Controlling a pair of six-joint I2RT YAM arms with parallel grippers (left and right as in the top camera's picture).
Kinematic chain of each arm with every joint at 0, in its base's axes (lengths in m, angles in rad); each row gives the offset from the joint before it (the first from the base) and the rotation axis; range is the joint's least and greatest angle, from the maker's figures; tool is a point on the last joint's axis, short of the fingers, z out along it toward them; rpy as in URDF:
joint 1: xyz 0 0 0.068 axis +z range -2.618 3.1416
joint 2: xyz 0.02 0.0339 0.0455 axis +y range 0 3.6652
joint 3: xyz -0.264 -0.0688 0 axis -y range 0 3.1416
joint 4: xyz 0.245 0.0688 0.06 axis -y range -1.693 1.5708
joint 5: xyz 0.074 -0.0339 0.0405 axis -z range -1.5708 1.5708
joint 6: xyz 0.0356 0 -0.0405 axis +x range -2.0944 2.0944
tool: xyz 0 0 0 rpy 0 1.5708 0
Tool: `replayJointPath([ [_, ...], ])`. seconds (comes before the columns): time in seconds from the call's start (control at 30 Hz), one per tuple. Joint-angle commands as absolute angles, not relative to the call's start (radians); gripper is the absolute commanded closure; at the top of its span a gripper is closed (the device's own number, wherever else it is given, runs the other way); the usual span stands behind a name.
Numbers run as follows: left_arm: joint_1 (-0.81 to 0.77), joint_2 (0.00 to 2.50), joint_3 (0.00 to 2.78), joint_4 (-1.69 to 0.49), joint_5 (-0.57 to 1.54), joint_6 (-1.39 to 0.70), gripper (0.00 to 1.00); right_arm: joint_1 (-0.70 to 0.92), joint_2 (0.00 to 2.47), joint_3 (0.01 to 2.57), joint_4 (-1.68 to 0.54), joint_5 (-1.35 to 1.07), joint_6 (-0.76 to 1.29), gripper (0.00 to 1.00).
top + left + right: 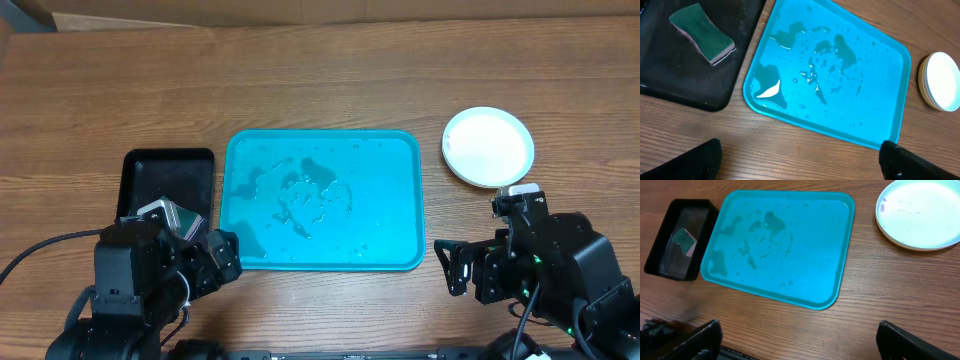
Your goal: Clean dirty plates on tray and stack at the side
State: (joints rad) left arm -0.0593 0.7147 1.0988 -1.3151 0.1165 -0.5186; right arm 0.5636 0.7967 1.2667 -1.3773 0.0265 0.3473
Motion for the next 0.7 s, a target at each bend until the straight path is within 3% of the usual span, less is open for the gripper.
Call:
replayJointPath([
  [0.0, -0.064, 0.718, 1.089, -1.312, 0.116, -0.528, 0.00, 0.567, 0.794, 1.259, -1.372, 0.036, 0.356, 0.00],
  [0.27, -0.064, 0.718, 1.089, -1.312, 0.116, -0.528, 0.00, 0.495, 0.771, 1.253, -1.382, 0.044, 0.340, 0.00],
  [0.43, -0.064, 0.718, 1.089, -1.312, 0.116, -0.528, 0.00, 0.336, 0.668, 1.150, -1.222, 0.038, 0.340, 0.00],
  [0.67, -0.064, 0.718, 1.089, -1.312, 0.116, -0.528, 0.00, 0.133, 0.435, 0.814, -0.926, -0.024, 0.340, 0.00],
])
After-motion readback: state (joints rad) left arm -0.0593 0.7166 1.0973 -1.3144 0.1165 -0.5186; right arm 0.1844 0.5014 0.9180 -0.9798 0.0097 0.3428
